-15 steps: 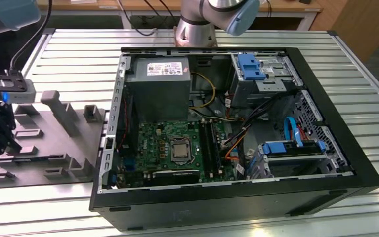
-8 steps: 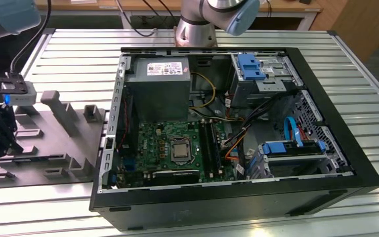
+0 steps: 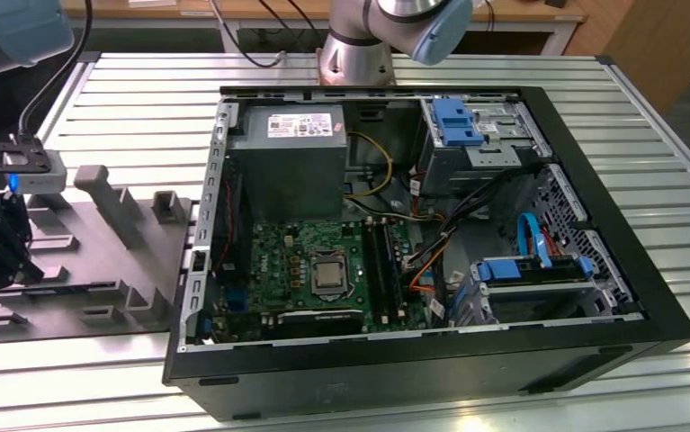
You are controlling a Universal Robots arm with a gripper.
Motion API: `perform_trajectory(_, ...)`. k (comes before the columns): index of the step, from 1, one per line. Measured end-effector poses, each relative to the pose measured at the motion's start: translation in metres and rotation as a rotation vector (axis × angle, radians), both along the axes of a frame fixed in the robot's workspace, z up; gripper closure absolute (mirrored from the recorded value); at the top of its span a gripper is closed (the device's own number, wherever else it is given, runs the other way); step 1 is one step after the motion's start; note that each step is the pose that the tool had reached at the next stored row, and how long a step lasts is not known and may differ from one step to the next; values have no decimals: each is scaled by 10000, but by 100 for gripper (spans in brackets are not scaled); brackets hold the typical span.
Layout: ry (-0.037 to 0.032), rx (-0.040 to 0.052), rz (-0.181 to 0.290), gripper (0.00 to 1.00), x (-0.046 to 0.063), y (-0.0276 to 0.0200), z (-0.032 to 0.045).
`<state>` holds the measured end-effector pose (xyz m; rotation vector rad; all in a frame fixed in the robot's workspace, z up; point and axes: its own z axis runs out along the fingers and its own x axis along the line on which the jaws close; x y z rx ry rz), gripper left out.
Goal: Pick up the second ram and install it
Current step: 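Pick up the second ram and move it above second insertion slot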
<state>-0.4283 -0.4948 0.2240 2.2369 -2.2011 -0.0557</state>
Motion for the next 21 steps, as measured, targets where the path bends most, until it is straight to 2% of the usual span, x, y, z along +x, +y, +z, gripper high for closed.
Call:
perform_trajectory(5, -1, 0, 0, 89, 0, 0, 0)
perform_trajectory(7, 0, 1, 0, 77, 0, 0, 0)
perform_trajectory(10, 0, 1, 0, 71, 0, 0, 0)
perform_trajectory(11, 0, 1, 0, 64, 0, 0, 0)
perform_trajectory(13, -2, 2, 0, 64, 0, 0, -3)
perform_trajectory(17, -78, 1, 34, 64, -5, 0, -56)
perform_trajectory(21, -121, 1, 76, 64, -17, 0, -125)
